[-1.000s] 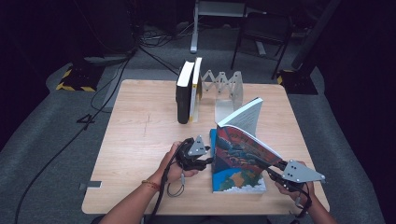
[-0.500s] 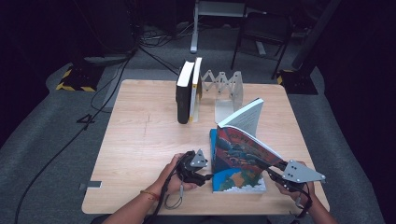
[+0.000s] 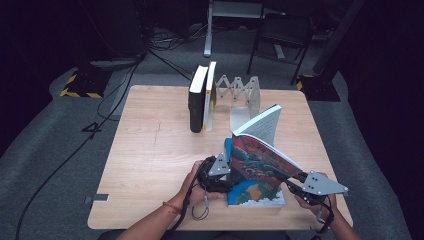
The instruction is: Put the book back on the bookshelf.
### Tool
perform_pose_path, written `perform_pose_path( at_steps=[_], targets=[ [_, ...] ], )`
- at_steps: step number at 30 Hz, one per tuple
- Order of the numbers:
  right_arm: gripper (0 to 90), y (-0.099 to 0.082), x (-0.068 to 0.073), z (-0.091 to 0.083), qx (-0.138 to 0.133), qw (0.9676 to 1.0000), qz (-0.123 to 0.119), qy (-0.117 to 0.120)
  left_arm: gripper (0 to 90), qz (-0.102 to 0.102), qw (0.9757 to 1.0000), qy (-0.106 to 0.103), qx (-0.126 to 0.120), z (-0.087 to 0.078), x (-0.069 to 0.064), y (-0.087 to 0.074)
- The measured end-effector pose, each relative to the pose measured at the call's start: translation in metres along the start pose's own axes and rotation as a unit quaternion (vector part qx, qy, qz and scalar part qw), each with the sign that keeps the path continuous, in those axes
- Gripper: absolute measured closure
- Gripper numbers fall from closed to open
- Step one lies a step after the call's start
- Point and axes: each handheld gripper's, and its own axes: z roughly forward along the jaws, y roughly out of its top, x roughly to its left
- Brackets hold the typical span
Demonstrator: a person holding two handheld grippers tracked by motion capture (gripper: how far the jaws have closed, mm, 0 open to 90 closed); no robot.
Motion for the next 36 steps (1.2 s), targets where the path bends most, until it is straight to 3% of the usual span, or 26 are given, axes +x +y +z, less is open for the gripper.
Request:
perform_pose_path(
  at_steps=[4,7,8,11,17,22,25,32,34,35,36],
  targets=[
    [85.6,0.0,-0.001,0.001,0.001,1.0,0.004,0.0,49.6,0.001,0.9997,0.013,-0.023,-0.002,0.0,0.011],
    [85.3,0.0,-0.002,0.001,0.0,1.0,0.007,0.0,59.0,0.001,0.9995,0.018,-0.028,-0.003,0.002,0.014],
    [85.2,0.0,-0.002,0.001,0.0,1.0,0.009,0.001,58.9,-0.005,0.9991,0.012,-0.041,-0.006,0.005,0.017],
    [84.7,0.001,-0.002,0.001,0.001,0.9999,0.009,0.003,58.5,-0.003,0.9986,0.013,-0.052,-0.008,0.006,0.023],
    [81.6,0.0,-0.005,0.002,0.004,0.9999,0.013,-0.003,63.4,0.011,0.9985,0.012,-0.053,-0.011,0.008,0.03],
    [73.0,-0.001,-0.011,0.003,0.006,0.9991,0.036,-0.02,69.8,0.035,0.9983,0.012,-0.045,-0.014,0.002,0.032],
    [69.2,-0.002,-0.015,0.004,0.009,0.9987,0.041,-0.029,71.6,0.038,0.9983,0.005,-0.044,-0.014,0.0,0.032],
    [49.8,0.001,-0.032,0.01,0.005,0.9947,0.074,-0.071,72.7,0.06,0.9974,-0.003,-0.039,-0.016,-0.004,0.033],
    [46.2,0.002,-0.036,0.012,0.005,0.9943,0.079,-0.071,72.9,0.063,0.9973,-0.003,-0.038,-0.016,-0.005,0.034],
    [41.7,0.004,-0.042,0.016,0.004,0.9945,0.089,-0.056,73.1,0.067,0.9971,-0.003,-0.035,-0.018,-0.005,0.033],
    [41.7,0.004,-0.042,0.016,0.004,0.9945,0.089,-0.056,73.0,0.067,0.9971,-0.003,-0.035,-0.018,-0.005,0.033]
  ],
)
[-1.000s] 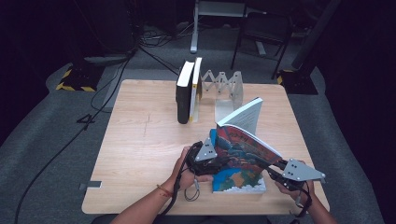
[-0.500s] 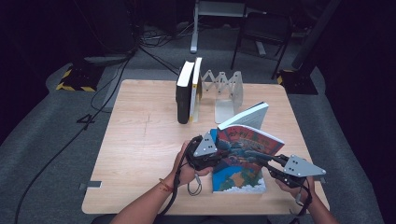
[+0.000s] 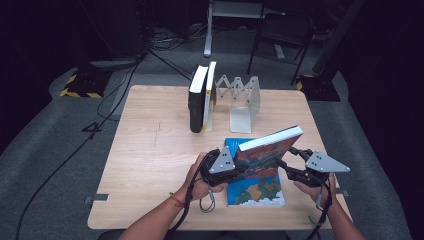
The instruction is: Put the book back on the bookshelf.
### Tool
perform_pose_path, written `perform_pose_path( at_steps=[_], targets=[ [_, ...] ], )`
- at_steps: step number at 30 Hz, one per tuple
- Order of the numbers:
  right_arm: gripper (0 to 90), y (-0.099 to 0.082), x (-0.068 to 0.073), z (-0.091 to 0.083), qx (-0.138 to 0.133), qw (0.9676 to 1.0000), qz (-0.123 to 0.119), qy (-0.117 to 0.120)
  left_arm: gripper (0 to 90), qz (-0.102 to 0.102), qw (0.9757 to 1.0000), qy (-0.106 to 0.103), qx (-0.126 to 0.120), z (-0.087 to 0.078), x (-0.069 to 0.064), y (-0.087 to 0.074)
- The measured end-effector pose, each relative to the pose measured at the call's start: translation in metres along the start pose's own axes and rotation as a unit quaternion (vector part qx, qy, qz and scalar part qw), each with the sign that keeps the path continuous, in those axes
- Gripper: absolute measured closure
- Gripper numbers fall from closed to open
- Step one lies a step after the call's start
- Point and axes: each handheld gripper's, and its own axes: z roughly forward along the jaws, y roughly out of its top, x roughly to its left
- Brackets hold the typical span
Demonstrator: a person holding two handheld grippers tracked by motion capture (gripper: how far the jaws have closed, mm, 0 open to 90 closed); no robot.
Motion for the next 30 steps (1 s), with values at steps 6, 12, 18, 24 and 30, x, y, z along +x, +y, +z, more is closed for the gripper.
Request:
perform_pose_path(
  at_steps=[6,12,18,24,30],
  targets=[
    [43.6,0.007,0.0,0.007,-0.001,0.9999,-0.005,0.014,71.7,-0.001,1.0,0.001,-0.004,0.0,0.001,-0.001],
    [43.8,0.01,0.002,0.01,0.001,1.0,-0.001,0.008,67.1,-0.01,0.9996,-0.002,-0.028,-0.002,0.002,0.006],
    [43.9,0.013,0.005,0.016,0.003,1.0,0.0,-0.007,67.4,-0.027,0.9986,0.002,-0.045,-0.001,0.005,0.009],
    [44.6,0.014,0.005,0.016,0.003,1.0,0.005,-0.006,68.4,-0.033,0.9984,0.013,-0.044,0.001,0.007,0.01],
    [44.7,0.014,0.004,0.016,0.001,0.9999,0.008,-0.006,69.8,-0.036,0.998,0.021,-0.048,0.006,0.006,0.016]
  ],
)
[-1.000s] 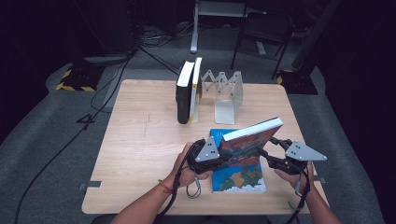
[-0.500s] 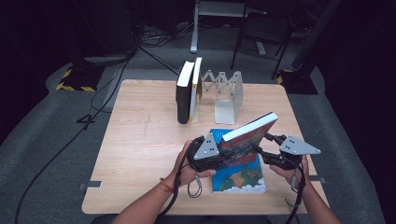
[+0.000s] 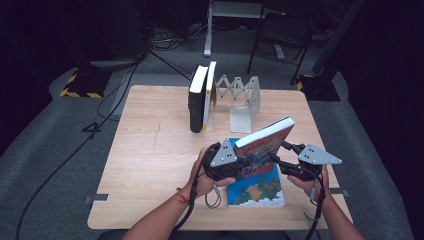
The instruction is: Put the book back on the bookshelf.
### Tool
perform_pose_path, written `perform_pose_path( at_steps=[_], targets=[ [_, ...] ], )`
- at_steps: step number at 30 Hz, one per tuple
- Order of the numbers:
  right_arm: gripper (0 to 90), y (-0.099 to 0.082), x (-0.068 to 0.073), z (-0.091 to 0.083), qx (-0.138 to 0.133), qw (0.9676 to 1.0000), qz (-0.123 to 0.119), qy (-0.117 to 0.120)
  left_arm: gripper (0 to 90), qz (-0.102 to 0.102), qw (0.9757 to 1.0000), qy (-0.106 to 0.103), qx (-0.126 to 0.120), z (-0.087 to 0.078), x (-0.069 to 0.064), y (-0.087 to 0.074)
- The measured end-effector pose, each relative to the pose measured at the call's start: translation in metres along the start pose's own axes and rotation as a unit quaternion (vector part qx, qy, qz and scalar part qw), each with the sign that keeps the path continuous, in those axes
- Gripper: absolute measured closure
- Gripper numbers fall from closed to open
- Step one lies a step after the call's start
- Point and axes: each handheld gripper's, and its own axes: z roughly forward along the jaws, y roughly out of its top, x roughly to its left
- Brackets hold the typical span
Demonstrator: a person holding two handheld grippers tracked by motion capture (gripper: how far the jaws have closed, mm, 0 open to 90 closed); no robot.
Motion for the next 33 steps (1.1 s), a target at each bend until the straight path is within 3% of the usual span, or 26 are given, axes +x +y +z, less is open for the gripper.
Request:
perform_pose_path(
  at_steps=[5,11,20,21,22,24,27,33],
  targets=[
    [41.0,-0.001,0.0,-0.001,0.01,0.9999,-0.002,0.006,72.8,-0.005,0.9999,0.013,0.0,0.002,0.001,0.002],
    [38.3,-0.012,-0.006,-0.013,0.042,0.999,-0.007,0.012,73.1,-0.036,0.9991,0.024,-0.005,0.003,0.008,0.0],
    [38.0,-0.039,-0.018,-0.034,0.08,0.9967,0.014,0.001,71.1,-0.024,0.999,0.038,-0.005,0.005,0.006,0.002],
    [38.0,-0.041,-0.019,-0.035,0.081,0.9966,0.014,0.0,71.1,-0.026,0.9988,0.04,-0.012,0.005,0.007,0.002],
    [38.2,-0.044,-0.021,-0.038,0.082,0.9964,0.022,-0.002,69.3,-0.037,0.9978,0.043,-0.035,0.002,0.01,0.006],
    [38.6,-0.045,-0.022,-0.038,0.082,0.9963,0.026,0.0,68.5,-0.041,0.9973,0.045,-0.041,0.0,0.012,0.009],
    [39.5,-0.046,-0.021,-0.036,0.085,0.996,0.029,0.004,69.6,-0.028,0.9977,0.052,-0.035,-0.001,0.013,0.015],
    [39.6,-0.047,-0.016,-0.031,0.096,0.9952,0.019,0.011,69.6,-0.037,0.9964,0.07,-0.031,0.003,0.013,0.017]
  ],
)
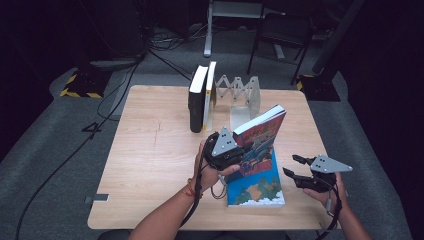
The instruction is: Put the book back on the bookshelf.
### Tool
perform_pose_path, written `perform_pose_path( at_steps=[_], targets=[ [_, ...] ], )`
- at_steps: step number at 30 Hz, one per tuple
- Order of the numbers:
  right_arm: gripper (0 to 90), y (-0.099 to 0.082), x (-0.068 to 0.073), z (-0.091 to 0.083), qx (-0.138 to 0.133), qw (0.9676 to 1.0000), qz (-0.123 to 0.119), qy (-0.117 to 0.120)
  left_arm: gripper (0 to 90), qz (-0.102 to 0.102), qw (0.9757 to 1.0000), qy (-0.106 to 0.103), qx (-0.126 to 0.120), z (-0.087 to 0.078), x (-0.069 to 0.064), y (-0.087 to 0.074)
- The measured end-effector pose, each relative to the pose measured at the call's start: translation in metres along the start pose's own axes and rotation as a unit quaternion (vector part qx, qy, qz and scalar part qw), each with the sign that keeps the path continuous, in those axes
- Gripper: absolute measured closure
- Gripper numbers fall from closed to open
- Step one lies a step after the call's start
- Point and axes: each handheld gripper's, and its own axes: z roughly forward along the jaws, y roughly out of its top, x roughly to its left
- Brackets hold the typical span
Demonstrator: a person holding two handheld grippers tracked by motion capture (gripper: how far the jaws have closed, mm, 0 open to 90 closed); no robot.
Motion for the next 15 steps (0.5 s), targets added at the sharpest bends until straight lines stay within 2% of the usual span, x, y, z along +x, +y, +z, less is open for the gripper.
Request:
perform_pose_path(
  at_steps=[4,5,9,15],
  targets=[
    [39.7,0.0,0.002,0.003,0.004,1.0,0.0,0.006,69.7,0.0,0.9999,0.013,0.009,0.003,0.002,0.003],
    [39.7,0.0,0.004,0.004,0.007,0.9999,-0.002,0.008,69.7,-0.007,0.9998,0.016,0.011,0.005,0.003,0.004],
    [39.7,-0.001,0.006,0.007,0.015,0.9998,-0.007,0.012,71.6,-0.021,0.9997,0.015,0.006,0.008,0.008,0.004],
    [39.7,-0.003,0.003,0.006,0.017,0.9998,-0.005,0.01,73.3,-0.021,0.9997,0.013,0.002,0.01,0.012,0.01]
  ],
)
